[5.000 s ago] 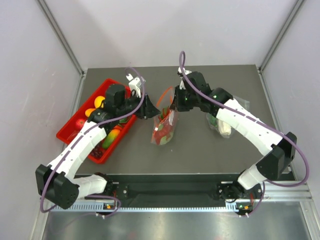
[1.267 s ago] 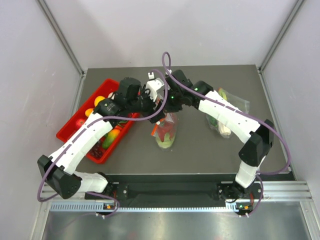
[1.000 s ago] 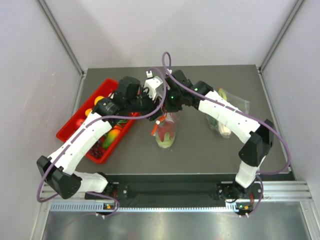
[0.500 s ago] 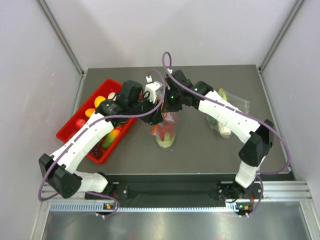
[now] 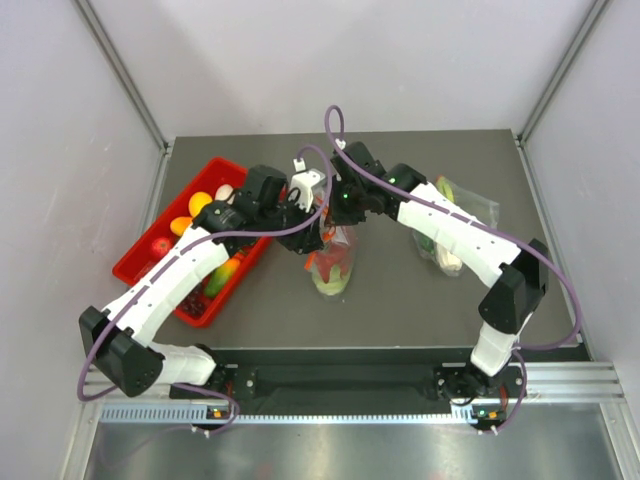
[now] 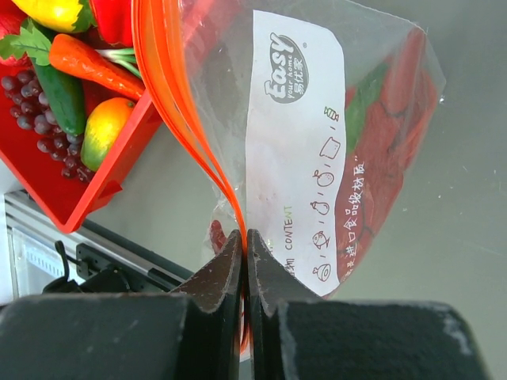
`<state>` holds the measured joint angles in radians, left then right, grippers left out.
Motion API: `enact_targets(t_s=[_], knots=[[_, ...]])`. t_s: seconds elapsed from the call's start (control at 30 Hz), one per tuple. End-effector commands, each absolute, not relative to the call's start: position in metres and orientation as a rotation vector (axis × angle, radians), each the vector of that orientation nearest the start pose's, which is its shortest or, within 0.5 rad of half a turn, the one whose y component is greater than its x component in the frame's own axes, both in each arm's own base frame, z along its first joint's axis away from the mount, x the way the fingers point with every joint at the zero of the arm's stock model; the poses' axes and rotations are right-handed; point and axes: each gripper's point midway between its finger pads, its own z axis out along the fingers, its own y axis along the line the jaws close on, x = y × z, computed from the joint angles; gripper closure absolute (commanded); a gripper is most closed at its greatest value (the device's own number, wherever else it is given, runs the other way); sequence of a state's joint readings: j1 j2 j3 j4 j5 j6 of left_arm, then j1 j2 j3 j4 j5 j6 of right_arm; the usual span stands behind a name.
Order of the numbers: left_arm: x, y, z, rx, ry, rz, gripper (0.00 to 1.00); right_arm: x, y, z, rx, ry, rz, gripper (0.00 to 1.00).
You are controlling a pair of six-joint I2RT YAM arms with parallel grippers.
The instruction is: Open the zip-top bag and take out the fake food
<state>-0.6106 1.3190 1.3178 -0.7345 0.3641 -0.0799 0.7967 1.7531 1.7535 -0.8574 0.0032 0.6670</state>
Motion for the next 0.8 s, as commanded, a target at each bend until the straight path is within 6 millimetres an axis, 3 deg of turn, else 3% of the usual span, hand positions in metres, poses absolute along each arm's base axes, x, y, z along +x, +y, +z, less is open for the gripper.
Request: enact_targets(t_s=[0.0,0.03,0.07,0.2,0.4,0.77], knots=[[0.241,-0.258,0.244,0.828,2.210,-0.811,0.61,0.296,0.340,0.246,-0.152,2.461,0.656,1.00],[0.242,-0.258,0.243,0.827,2.214,-0.814,0.66,0.297,0.340,0.246,-0.151,2.459,0.654,1.00],[0.241,-0.259,0.244,0.832,2.210,-0.820,0.79,0.297,0.339,0.245,-0.150,2.461,0.651,1.00],[0.239,-0.260,0.248,0.837,2.187,-0.836,0.99,0.300,0.337,0.245,-0.149,2.449,0.629,1.00],[0.237,-0.257,0.254,0.825,2.175,-0.833,1.00,0.318,0.322,0.247,-0.123,2.403,0.532,1.00],[0.231,-0.250,0.262,0.805,2.175,-0.819,1.00,0.352,0.278,0.254,-0.042,2.350,0.382,1.00]])
